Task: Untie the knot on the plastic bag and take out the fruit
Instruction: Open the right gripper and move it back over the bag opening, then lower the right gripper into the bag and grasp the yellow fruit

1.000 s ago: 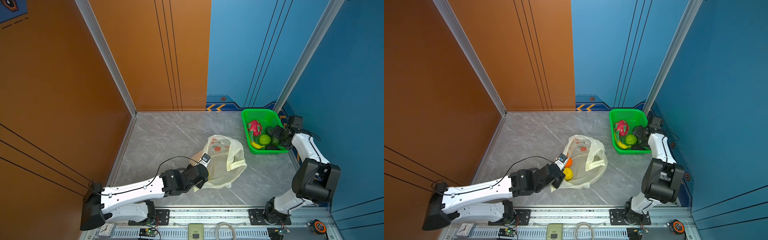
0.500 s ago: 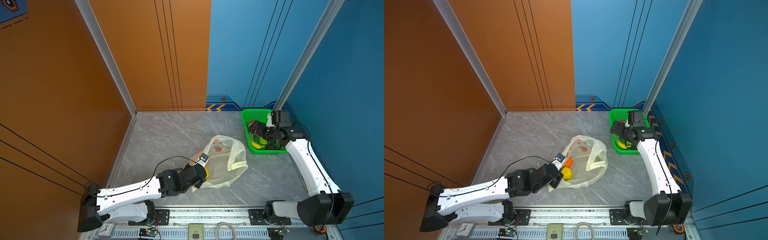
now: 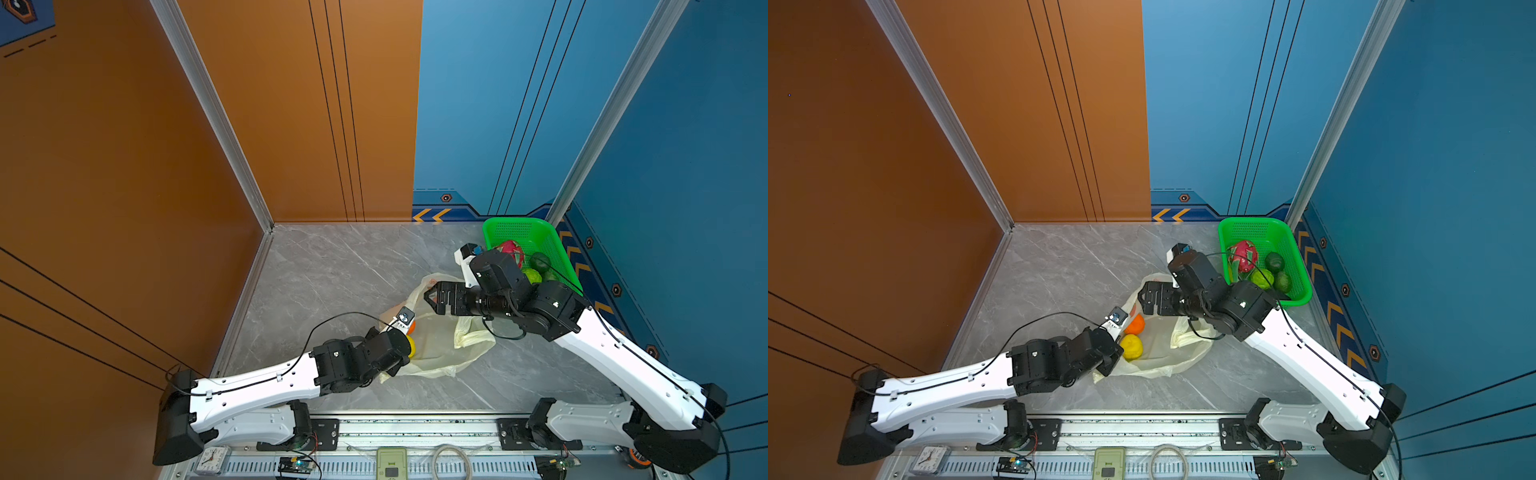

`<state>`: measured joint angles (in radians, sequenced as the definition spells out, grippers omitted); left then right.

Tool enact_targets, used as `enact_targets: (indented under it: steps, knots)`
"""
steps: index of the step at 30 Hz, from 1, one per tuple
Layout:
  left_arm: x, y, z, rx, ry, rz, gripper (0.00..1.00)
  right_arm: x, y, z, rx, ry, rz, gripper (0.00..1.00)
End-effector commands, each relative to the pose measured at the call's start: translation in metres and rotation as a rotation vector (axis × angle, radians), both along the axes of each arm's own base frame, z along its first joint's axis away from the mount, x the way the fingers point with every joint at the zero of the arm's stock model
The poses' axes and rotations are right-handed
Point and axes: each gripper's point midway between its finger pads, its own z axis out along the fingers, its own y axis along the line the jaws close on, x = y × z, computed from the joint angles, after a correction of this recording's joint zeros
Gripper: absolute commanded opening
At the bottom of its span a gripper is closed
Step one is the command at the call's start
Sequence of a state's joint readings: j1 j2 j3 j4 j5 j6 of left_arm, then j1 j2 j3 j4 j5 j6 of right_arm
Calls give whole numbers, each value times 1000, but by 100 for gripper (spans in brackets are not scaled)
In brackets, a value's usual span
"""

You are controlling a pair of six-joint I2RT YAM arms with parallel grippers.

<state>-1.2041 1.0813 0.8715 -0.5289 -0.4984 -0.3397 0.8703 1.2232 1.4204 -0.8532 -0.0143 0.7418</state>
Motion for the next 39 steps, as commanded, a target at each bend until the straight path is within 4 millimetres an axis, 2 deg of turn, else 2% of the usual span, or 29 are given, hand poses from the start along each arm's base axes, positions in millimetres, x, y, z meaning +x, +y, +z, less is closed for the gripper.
enact_targets:
  steps: [1, 7, 19, 26, 33, 39]
  knots:
    - [5, 10, 11, -2, -38, 35, 0, 5, 3, -24, -27, 22, -67, 98]
    - [6, 14, 9, -7, -38, 50, 0, 5, 19, -63, -30, 43, -44, 93]
    - [10, 18, 11, -21, -57, 86, 0, -4, 30, -165, -151, 102, -8, 89]
    - [7, 16, -2, -14, -20, 82, 0, -27, 51, -207, -151, 178, 47, 88]
    - [2, 16, -16, -17, 19, 78, 0, -53, 60, -233, -171, 229, 71, 89]
    - [-10, 18, -34, -4, 64, 54, 0, -36, 64, -221, -145, 208, 16, 95]
